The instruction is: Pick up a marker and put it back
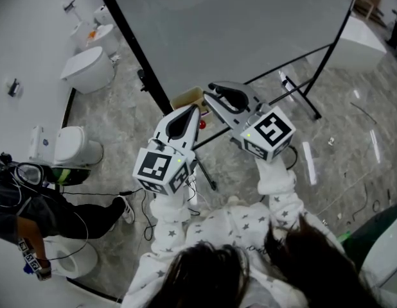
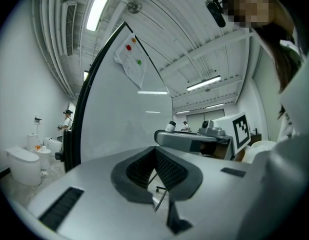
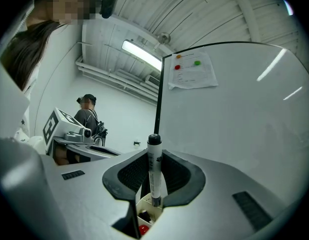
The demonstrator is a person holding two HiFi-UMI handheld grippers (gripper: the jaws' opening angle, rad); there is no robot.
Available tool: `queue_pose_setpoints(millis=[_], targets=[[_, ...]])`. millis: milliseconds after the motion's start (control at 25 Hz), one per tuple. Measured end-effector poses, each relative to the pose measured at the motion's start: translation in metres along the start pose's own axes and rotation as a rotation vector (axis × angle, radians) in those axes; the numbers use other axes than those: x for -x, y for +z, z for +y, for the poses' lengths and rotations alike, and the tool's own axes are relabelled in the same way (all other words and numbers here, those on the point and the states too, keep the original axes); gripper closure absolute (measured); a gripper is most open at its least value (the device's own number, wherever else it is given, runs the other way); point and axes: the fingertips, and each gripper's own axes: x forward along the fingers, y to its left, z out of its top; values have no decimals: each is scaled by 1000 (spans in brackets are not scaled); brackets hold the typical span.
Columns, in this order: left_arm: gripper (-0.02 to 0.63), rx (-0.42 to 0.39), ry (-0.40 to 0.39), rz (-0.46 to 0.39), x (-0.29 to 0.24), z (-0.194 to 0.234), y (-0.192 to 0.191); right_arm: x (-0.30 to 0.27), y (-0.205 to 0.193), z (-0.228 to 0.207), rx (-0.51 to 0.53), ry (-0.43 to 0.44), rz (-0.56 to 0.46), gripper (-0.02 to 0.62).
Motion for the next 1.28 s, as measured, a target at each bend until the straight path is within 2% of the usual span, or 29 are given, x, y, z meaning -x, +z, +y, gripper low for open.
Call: queue_pose_setpoints(millis=[240, 400, 600, 1280], targets=[[604, 10, 40, -17, 3, 13, -6, -8, -13, -4, -3, -1, 16, 514], [604, 9, 85, -23, 6, 24, -11, -19, -38, -10, -21, -1, 40, 514], [604, 9, 103, -19, 2, 37, -19, -31, -68, -17, -44, 1, 64, 514], [604, 11, 105, 8, -20, 43, -53, -35, -130, -26, -69, 29, 88, 514]])
